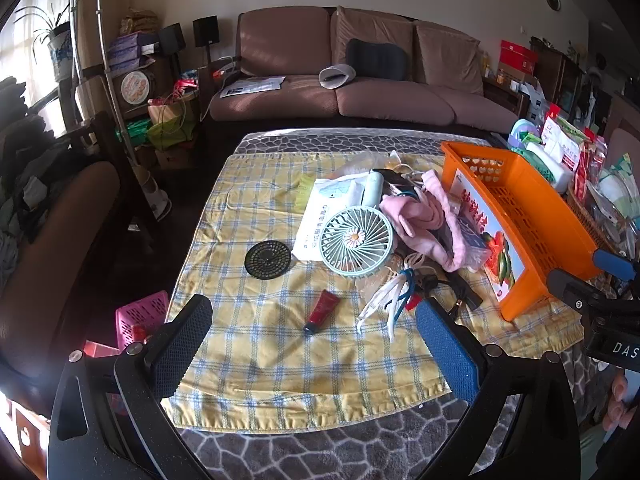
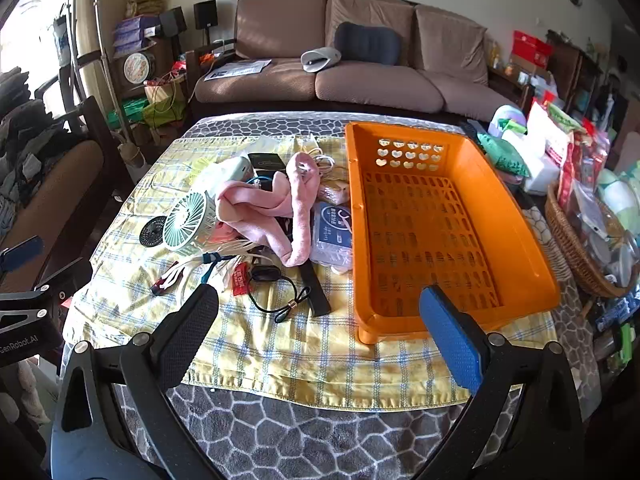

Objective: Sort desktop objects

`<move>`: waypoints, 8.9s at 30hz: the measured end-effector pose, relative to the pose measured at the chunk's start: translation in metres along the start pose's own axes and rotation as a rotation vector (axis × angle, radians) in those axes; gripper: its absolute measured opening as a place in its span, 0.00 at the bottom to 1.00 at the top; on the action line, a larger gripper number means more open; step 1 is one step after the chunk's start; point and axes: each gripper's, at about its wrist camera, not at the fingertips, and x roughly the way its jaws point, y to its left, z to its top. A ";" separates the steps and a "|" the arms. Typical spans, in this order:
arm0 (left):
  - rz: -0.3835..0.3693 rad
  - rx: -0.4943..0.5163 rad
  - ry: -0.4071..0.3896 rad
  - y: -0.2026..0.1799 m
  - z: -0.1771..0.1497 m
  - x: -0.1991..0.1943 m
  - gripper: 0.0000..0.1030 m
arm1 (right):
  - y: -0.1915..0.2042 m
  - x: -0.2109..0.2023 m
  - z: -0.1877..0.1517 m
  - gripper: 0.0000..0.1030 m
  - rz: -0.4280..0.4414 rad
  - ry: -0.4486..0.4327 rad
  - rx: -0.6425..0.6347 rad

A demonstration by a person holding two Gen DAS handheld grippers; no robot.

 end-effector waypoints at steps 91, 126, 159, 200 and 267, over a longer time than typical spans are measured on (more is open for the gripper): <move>0.017 0.059 -0.018 -0.008 0.041 0.055 1.00 | 0.023 0.056 0.051 0.98 0.065 0.006 -0.019; -0.316 0.094 0.043 0.040 -0.013 0.098 0.84 | 0.069 0.131 0.005 0.54 0.343 0.173 -0.009; -0.930 -0.280 0.146 0.030 0.001 0.076 0.82 | 0.052 0.039 -0.004 0.13 0.599 0.031 -0.169; -0.272 0.320 0.221 0.005 -0.033 0.167 0.18 | 0.000 0.049 -0.009 0.13 0.456 0.053 -0.084; -0.341 0.147 0.359 -0.311 0.152 0.255 0.17 | -0.233 0.240 0.132 0.13 0.155 0.231 0.142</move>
